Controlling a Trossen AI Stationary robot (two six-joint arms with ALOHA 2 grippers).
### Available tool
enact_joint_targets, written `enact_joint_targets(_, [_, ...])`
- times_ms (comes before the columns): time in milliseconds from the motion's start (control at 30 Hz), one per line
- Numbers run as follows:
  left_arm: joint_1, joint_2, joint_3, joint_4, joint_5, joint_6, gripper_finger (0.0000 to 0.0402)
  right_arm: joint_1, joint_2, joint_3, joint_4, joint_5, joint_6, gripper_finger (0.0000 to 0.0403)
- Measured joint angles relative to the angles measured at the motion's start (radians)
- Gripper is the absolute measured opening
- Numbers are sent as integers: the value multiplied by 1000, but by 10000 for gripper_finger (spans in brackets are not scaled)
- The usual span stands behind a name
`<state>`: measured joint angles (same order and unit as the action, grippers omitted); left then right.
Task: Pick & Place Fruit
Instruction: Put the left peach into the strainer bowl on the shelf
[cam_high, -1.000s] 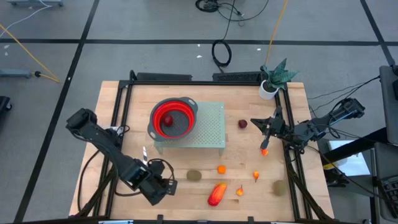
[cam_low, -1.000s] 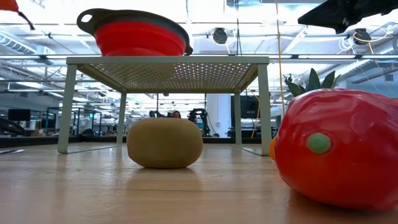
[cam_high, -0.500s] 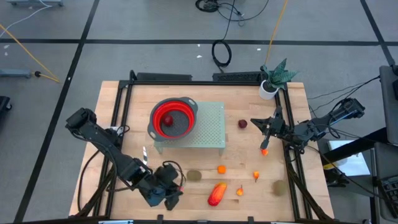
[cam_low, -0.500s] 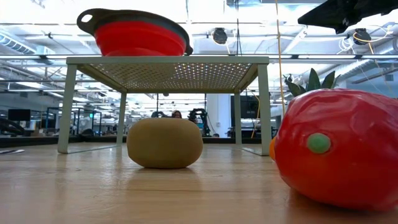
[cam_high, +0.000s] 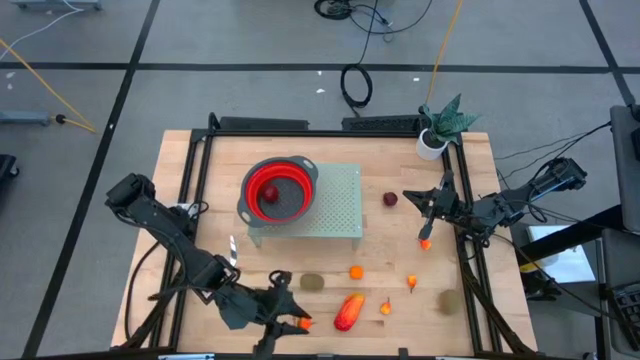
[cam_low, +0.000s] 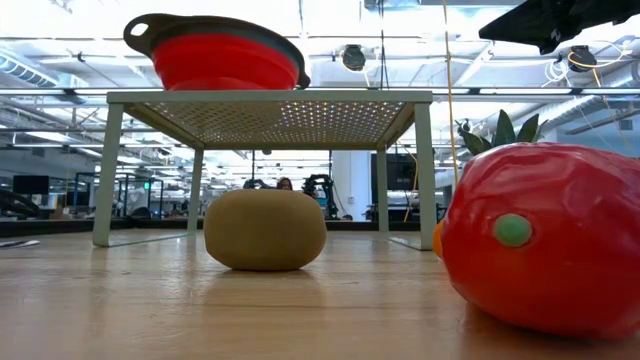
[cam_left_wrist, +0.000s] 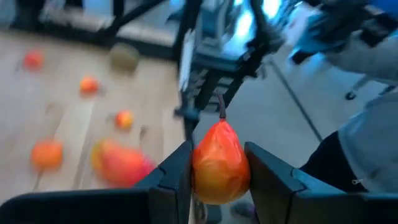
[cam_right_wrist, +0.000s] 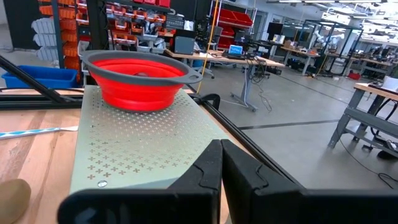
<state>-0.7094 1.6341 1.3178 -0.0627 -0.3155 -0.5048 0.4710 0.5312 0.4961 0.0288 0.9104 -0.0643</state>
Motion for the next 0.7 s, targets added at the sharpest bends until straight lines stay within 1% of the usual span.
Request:
enact_joint_targets(267, [-7,0,0,278,0,250,124,0,0,0,0,0,0,0])
enact_joint_targets(467, [-7,0,0,471,-1,363,124,0,0,0,0,0,0,0])
enact_joint_targets(700, [-7,0,0,698,-1,451,124,0,0,0,0,0,0,0])
